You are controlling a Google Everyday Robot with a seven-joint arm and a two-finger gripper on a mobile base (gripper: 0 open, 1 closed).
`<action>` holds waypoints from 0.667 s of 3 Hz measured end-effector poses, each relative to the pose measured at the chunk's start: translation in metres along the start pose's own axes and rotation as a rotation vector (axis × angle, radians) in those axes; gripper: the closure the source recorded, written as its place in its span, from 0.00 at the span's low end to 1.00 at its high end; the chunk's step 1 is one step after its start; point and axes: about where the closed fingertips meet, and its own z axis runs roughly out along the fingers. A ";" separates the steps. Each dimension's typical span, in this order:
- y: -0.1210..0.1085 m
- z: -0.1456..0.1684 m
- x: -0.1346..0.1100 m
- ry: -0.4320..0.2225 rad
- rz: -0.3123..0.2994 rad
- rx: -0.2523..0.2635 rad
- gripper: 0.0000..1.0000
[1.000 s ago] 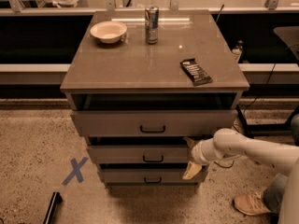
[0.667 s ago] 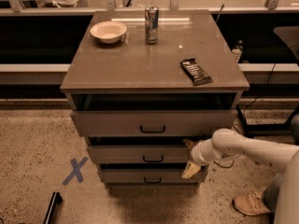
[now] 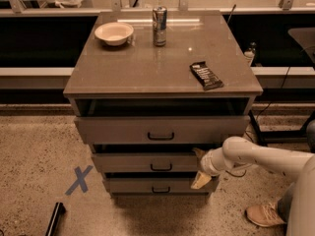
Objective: Open middle drawer
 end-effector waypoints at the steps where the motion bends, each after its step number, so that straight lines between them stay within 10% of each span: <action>1: 0.005 -0.001 0.000 0.001 -0.003 -0.008 0.22; 2: 0.016 -0.003 0.000 0.001 -0.011 -0.024 0.24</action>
Offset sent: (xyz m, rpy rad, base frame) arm -0.0281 -0.0035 0.0013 -0.0106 0.0230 0.0325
